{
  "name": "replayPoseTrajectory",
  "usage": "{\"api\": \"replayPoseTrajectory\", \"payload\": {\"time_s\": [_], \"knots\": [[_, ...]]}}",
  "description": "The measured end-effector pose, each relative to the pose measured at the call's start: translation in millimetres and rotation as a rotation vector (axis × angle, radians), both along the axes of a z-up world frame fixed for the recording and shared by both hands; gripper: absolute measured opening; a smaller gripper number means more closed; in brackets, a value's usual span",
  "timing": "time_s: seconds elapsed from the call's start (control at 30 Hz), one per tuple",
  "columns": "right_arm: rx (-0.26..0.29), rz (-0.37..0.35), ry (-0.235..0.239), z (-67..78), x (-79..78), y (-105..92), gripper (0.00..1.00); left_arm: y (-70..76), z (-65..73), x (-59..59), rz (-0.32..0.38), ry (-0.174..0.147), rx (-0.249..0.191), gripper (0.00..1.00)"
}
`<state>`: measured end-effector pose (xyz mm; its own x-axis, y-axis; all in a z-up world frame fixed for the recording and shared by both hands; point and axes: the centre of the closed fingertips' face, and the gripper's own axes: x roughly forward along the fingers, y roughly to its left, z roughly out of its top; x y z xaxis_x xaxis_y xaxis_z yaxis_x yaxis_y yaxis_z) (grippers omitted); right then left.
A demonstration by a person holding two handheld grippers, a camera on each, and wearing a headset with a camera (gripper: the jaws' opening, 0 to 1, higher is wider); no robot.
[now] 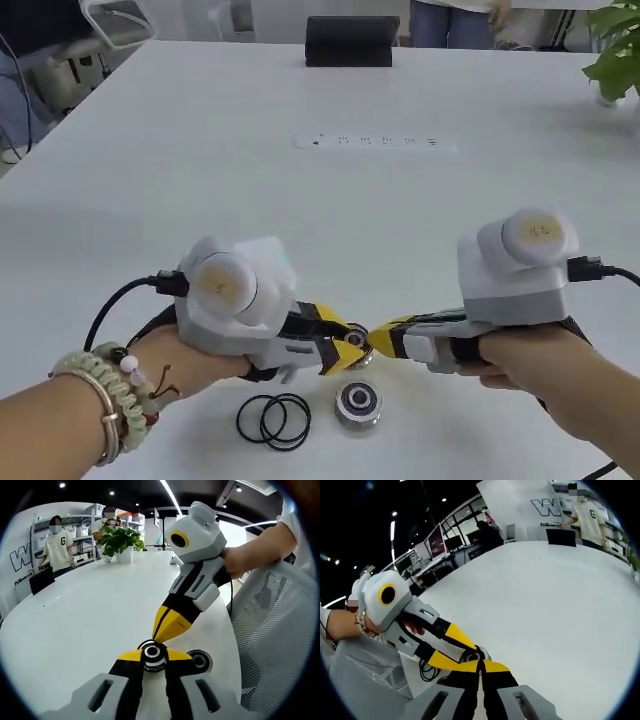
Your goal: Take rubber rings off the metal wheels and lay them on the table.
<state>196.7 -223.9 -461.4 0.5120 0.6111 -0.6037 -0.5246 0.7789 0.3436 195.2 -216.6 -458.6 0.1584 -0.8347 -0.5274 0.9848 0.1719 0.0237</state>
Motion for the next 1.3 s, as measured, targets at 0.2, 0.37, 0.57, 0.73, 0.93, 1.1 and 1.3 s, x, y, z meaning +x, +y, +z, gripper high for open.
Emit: {"api": "replayPoseTrajectory", "payload": {"time_s": [0.2, 0.37, 0.57, 0.73, 0.93, 1.1, 1.3], "knots": [[0.028, -0.006, 0.005, 3.1, -0.6, 3.0, 0.00, 0.2, 11.4, -3.3, -0.023, -0.003, -0.018, 0.12], [0.028, -0.009, 0.006, 3.6, -0.7, 2.5, 0.00, -0.8, 22.8, -5.5, -0.049, -0.012, -0.033, 0.20], [0.032, -0.008, 0.006, 4.5, -0.7, 2.6, 0.00, -1.7, 40.8, -14.7, -0.096, -0.004, -0.057, 0.32], [0.036, -0.010, 0.003, 6.3, -0.8, 2.5, 0.00, 6.0, 51.5, -17.9, -0.120, -0.014, -0.033, 0.46], [0.043, -0.013, -0.002, 9.3, 0.1, 2.1, 0.00, 17.9, 75.3, -20.0, -0.127, -0.003, -0.050, 0.54], [0.059, -0.023, -0.008, 13.3, 1.9, 1.1, 0.00, 30.9, 90.6, -22.5, -0.120, -0.027, -0.059, 0.59], [0.083, -0.035, -0.018, 19.6, 4.1, 1.9, 0.00, 52.8, 104.6, -23.6, -0.085, -0.051, -0.064, 0.61]]}}
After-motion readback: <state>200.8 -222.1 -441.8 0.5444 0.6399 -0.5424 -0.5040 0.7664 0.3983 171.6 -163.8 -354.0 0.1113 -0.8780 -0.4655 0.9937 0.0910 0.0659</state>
